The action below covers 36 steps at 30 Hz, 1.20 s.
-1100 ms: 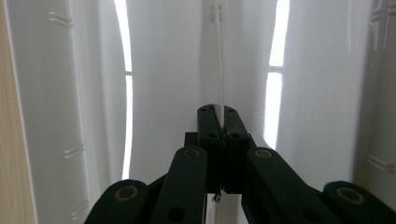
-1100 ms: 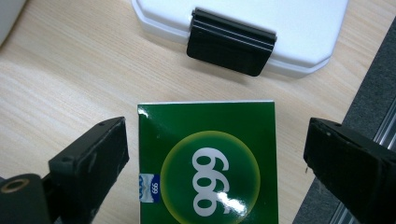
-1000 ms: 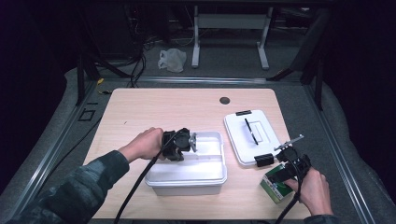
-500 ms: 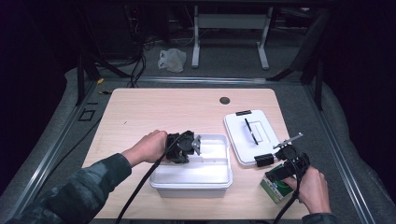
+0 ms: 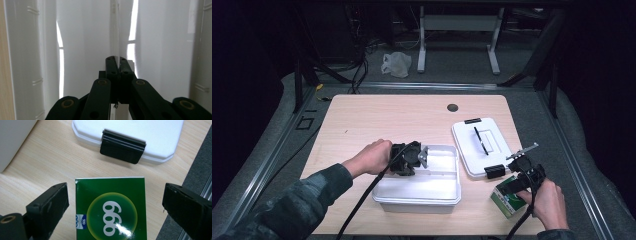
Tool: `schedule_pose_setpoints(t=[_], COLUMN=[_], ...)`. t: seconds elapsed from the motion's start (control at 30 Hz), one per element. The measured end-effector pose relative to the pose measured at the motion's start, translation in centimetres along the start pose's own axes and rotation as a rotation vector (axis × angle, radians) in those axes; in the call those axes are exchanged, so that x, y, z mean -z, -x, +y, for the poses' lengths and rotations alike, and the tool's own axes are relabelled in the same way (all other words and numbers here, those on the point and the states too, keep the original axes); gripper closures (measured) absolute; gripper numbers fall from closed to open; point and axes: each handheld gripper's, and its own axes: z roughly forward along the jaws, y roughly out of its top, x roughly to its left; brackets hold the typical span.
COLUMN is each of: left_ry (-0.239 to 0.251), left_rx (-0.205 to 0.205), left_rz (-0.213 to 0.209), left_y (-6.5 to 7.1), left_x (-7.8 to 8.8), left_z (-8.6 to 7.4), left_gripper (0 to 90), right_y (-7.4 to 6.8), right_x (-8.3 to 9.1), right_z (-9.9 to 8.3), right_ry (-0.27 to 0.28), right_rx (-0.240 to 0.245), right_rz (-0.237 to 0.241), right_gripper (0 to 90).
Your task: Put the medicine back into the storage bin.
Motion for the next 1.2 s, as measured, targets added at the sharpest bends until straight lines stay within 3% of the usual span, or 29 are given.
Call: schedule_pose_setpoints(t=[0.33,0.5,0.63,0.73,0.9,0.93,0.97,1.0,1.03,1.1,1.13,1.2], left_ry=[0.040,0.084,0.091,0.100,0.120,0.120,0.119,0.119,0.130,0.129,0.126,0.126], left_rx=[0.009,0.044,0.066,0.100,0.197,0.197,0.235,0.235,0.283,0.299,0.343,0.381], left_rz=[-0.007,0.018,0.031,0.051,0.094,0.094,0.110,0.110,0.125,0.139,0.158,0.174], left_y=[-0.1,-0.2,-0.3,-0.3,-0.4,-0.4,-0.5,-0.5,-0.6,-0.7,-1.0,-1.2], left_x=[1.3,3.4,4.4,5.3,6.9,6.9,7.4,7.4,7.9,8.1,8.4,8.8], left_z=[-0.4,-0.6,-0.8,-1.2,-2.1,-2.1,-2.5,-2.5,-3.0,-3.3,-4.0,-4.7], left_gripper=[89.4,89.4,89.4,89.4,89.4,89.4,89.4,89.4,89.4,89.4,89.3,89.4], right_y=[0.1,0.1,0.2,0.2,0.3,0.3,0.3,0.3,0.3,0.3,0.3,0.3], right_x=[-0.1,0.0,0.0,0.0,0.1,0.1,0.1,0.1,0.1,0.1,0.0,0.1], right_z=[-0.2,-0.2,-0.3,-0.4,-0.7,-0.7,-0.7,-0.7,-0.7,-0.7,-0.7,-0.7], right_ry=[-0.004,-0.005,-0.006,-0.005,-0.007,-0.007,-0.004,-0.004,-0.006,-0.009,-0.010,-0.009], right_rx=[-0.004,-0.005,-0.005,-0.008,-0.014,-0.014,-0.017,-0.017,-0.015,-0.014,-0.016,-0.017], right_rz=[-0.001,-0.002,-0.002,-0.002,-0.006,-0.006,-0.007,-0.007,-0.009,-0.006,-0.005,-0.005], right_gripper=[6.5,6.5,6.5,6.5,6.6,6.6,6.7,6.7,6.7,6.7,6.7,6.7])
